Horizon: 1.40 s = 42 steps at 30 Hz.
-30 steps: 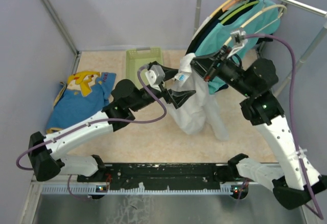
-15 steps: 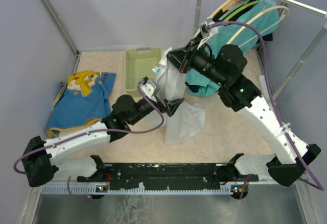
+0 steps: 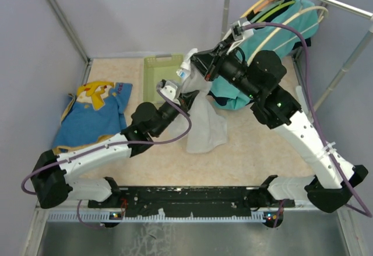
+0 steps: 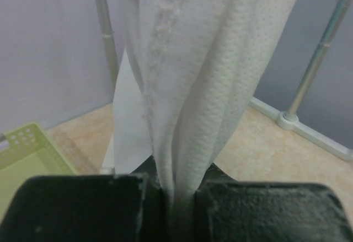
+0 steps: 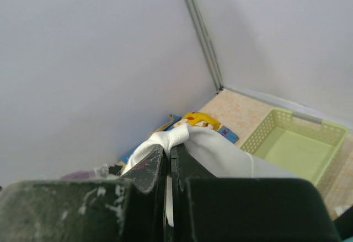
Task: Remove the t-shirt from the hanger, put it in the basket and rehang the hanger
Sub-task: Place the T-shirt in the bin.
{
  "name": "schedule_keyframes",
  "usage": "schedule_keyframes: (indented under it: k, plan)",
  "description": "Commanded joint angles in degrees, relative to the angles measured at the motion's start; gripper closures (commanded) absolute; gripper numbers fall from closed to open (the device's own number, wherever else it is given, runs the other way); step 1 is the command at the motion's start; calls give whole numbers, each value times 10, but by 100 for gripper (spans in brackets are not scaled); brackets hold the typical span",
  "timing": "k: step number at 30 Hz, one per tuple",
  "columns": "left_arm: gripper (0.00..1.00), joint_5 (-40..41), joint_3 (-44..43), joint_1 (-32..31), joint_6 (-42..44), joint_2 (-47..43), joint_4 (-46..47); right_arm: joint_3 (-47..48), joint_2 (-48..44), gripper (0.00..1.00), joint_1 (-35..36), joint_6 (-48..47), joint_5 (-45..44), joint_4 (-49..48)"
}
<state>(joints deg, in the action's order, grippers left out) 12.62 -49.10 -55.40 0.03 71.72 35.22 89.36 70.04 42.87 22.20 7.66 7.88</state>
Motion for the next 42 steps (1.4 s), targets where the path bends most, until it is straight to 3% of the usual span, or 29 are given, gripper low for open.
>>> schedule_keyframes:
  k: [1,2,7,12,18,30,34,39,40,41,42]
  plan:
    - [100,55,-57,20,34,-12,0,-6,-46,100,4,-29,-66,-11]
    - [100,60,-67,30,40,-17,-8,-14,-54,100,4,-34,-80,-5]
    - [100,60,-131,94,66,-21,-43,-67,-100,61,4,-55,-145,-4]
    - [100,59,-211,139,104,15,-55,-92,-135,44,4,-64,-153,9]
    - [100,27,-313,203,103,90,-86,-131,-193,36,4,-70,-165,30]
    - [100,-26,-451,294,81,225,-108,-177,-261,35,4,-89,-204,77]
    - [100,-23,-436,298,66,258,-102,-187,-269,26,4,-95,-215,81]
    - [100,-17,-405,302,29,291,-123,-200,-282,24,4,-99,-231,98]
    - [93,-16,-407,305,11,300,-142,-202,-285,23,4,-99,-234,99]
    - [74,-23,-411,309,-2,308,-171,-204,-289,23,4,-99,-237,101]
    - [48,-31,-421,313,-17,315,-200,-207,-292,22,4,-99,-241,105]
